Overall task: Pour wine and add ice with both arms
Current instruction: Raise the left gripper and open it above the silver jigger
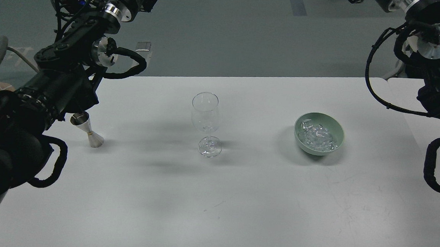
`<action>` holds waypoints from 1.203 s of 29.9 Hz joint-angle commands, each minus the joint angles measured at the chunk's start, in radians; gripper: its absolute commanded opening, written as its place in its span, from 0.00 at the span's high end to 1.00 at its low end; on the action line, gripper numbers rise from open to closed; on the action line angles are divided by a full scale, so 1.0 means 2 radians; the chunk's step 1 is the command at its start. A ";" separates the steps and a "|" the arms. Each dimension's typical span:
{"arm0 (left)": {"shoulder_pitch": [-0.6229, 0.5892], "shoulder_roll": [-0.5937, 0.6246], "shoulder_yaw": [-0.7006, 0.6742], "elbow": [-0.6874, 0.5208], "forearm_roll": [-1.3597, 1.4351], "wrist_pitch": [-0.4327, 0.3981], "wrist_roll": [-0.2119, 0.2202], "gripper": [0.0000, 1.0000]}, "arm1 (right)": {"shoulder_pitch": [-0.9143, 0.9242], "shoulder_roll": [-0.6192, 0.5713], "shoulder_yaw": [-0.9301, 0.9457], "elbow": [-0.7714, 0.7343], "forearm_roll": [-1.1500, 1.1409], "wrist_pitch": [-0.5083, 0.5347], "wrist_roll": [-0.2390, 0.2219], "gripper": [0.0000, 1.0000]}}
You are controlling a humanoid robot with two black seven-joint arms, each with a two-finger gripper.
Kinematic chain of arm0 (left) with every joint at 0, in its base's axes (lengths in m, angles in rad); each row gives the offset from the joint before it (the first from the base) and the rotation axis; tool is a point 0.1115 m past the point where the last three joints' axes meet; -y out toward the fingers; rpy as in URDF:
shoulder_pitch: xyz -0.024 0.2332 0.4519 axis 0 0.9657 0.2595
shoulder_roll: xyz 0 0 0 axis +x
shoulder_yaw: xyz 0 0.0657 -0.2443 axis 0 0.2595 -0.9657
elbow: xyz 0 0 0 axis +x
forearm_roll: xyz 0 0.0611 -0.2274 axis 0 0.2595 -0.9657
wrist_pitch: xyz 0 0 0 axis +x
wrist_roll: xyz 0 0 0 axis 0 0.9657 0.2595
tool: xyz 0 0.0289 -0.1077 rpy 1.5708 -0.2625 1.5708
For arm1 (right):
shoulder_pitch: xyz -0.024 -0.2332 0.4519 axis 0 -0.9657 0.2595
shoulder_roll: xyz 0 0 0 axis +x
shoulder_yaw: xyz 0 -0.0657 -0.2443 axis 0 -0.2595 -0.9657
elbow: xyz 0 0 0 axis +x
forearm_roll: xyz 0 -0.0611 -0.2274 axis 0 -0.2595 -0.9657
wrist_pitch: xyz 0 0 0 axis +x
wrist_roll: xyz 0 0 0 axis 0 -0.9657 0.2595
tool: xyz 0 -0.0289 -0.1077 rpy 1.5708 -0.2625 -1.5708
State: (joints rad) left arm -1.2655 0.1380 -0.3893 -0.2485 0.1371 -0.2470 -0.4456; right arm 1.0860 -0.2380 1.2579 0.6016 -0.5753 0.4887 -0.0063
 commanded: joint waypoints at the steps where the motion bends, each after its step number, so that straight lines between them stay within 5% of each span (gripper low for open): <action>1: -0.002 -0.002 -0.002 -0.001 0.002 -0.002 0.001 0.02 | 0.000 0.001 0.000 0.000 0.000 0.000 0.000 0.00; 31: 0.026 0.018 -0.061 -0.011 -0.003 -0.051 0.020 0.02 | -0.035 -0.017 0.017 -0.014 0.008 0.000 0.001 0.00; 36: 0.037 0.031 -0.114 -0.031 -0.009 -0.069 0.059 0.02 | -0.047 -0.024 0.019 -0.012 0.011 0.000 0.001 0.00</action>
State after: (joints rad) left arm -1.2071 0.1874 -0.5627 -0.2804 0.1240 -0.3725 -0.3744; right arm 1.0015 -0.2771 1.2942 0.5742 -0.5549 0.4887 -0.0047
